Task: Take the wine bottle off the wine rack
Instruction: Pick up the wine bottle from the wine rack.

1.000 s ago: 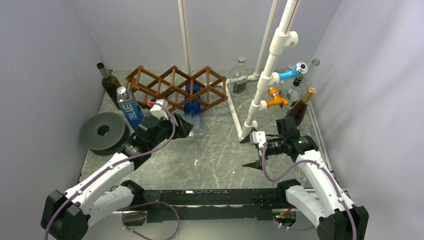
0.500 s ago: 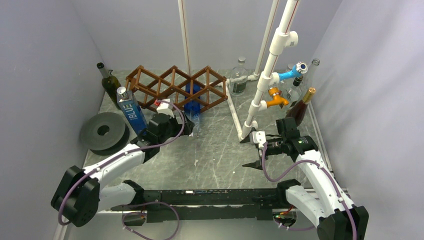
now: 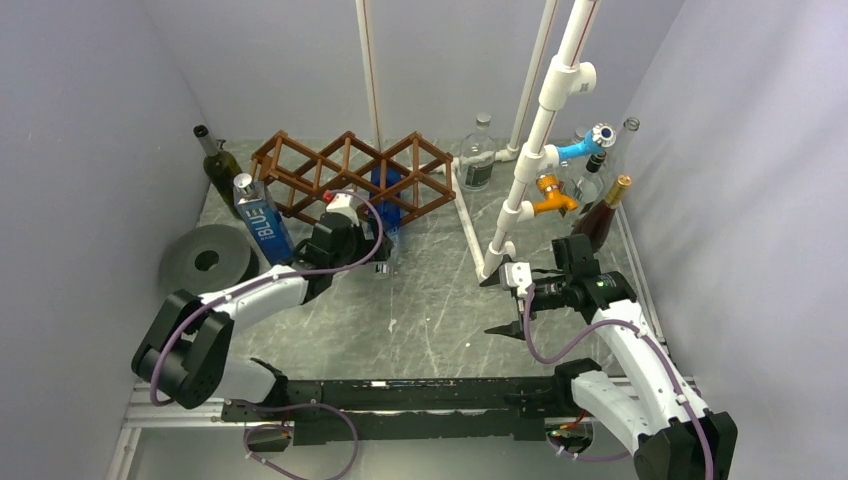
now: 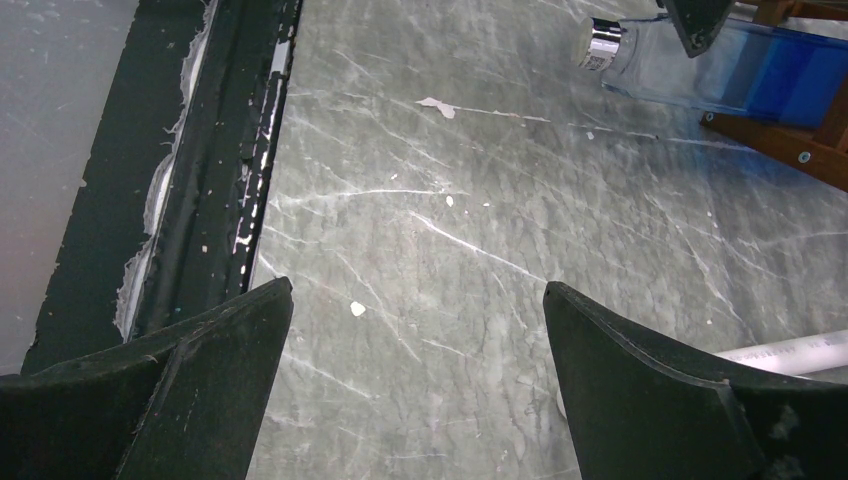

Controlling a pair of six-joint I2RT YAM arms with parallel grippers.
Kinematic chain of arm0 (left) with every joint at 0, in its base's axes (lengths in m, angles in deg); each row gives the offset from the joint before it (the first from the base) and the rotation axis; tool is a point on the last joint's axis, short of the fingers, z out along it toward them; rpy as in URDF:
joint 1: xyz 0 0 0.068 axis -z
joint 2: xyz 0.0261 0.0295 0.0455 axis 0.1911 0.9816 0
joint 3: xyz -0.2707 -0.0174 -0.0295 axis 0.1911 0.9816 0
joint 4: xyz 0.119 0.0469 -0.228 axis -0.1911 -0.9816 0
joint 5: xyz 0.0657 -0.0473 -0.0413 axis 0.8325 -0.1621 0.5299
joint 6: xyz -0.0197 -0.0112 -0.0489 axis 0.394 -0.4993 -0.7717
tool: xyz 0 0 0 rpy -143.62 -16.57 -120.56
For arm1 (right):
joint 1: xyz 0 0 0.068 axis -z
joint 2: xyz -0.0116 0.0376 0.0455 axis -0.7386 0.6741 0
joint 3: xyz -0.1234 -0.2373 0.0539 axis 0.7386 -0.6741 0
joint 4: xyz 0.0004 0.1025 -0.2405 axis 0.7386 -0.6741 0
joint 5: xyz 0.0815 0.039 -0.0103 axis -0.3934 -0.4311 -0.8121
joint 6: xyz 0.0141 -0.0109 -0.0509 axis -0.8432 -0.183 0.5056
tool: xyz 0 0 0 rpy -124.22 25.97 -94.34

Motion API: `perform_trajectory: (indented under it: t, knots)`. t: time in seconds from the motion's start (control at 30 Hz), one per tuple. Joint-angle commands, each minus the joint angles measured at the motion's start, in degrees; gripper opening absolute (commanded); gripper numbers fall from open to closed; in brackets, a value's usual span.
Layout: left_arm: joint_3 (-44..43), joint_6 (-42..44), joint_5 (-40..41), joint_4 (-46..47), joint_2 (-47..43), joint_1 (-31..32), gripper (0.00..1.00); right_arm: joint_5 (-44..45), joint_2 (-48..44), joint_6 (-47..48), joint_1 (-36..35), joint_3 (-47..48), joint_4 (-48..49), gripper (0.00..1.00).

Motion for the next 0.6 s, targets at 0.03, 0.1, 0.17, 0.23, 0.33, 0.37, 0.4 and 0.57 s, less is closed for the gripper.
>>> perform_trajectory:
  t: [0.03,0.1,0.17,0.23,0.33,0.37,0.4,0.57]
  knots:
    - [-4.0,-1.3,-3.7,3.9,3.0,-2.0,0.99,-0.7,-0.1,1.9,0.2,0.1,1.1,0.99]
    - [-4.5,-2.1,-4.6,4.5,4.1,-2.7,1.00,-0.7,-0.1,1.9,0.2,0.1,1.0,0.99]
    - [-4.8,-2.9,-5.8,5.4,5.2,-3.4,0.99,-0.7,-0.1,2.0,0.2,0.2,0.9,0.99]
    - [-4.8,-3.8,-7.0,6.3,6.2,-4.1,0.99,-0.6,-0.1,2.1,0.2,0.1,0.9,0.99]
    - [-4.8,-5.2,-9.1,8.2,7.9,-5.2,0.99,-0.6,-0.1,2.2,0.2,0.1,0.8,0.99]
    - [-4.7,-5.5,-9.6,8.9,8.5,-5.4,0.99,-0.6,-0.1,2.2,0.2,0.2,0.8,0.99]
    - [-4.6,-5.9,-10.1,9.4,9.0,-5.7,0.99,-0.6,0.0,2.3,0.2,0.1,0.8,0.99]
    - [-4.8,-7.0,-11.7,11.8,11.4,-6.3,0.96,-0.5,0.1,2.2,0.2,0.1,0.8,0.99]
